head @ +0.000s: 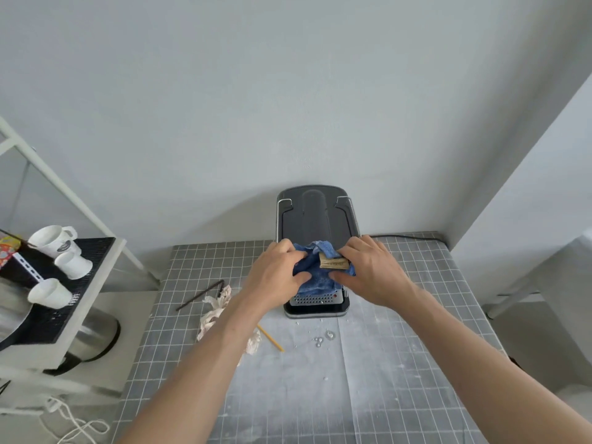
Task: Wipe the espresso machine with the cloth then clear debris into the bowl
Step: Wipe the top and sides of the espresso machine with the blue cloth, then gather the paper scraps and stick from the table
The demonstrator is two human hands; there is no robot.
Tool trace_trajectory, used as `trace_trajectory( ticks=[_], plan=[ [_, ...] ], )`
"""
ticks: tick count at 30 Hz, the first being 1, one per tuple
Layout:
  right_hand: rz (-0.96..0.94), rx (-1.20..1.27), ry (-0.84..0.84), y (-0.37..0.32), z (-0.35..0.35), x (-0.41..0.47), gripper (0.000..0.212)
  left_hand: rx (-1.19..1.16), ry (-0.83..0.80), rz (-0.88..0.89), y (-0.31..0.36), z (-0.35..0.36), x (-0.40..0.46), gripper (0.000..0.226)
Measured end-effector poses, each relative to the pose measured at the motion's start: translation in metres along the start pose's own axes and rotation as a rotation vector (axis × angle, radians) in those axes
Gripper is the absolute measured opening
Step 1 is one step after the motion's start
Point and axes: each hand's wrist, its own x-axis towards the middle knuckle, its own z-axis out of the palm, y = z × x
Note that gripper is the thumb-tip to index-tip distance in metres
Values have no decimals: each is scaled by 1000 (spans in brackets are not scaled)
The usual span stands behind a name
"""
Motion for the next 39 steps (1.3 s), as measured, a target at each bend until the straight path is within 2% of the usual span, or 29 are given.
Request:
trace_trajectory(
  ticks=[5, 11, 18, 26, 32, 36, 39],
  plan=[
    [32, 55, 50, -9, 4, -23, 34, -109, 105, 22, 1, 8, -22, 17],
    [67, 108, 33, -16, 27, -77, 38, -220, 1, -9, 2, 35, -59, 18],
    [211, 156, -154, -8, 88, -135, 51, -251, -223, -78, 2, 97, -85, 21],
    [325, 149, -440, 4, 147, -173, 36, -206, -465, -226, 1, 173, -109, 11],
    [336, 132, -621, 17, 162, -188, 37, -161, -559, -267, 5, 214, -127, 14],
    [309, 118, -728, 26, 166, -189, 39, -226, -591, -319, 0, 226, -135, 20],
    [280, 150, -728, 30, 165, -182, 55, -297, -563, -361, -9, 221, -140, 22]
  ],
)
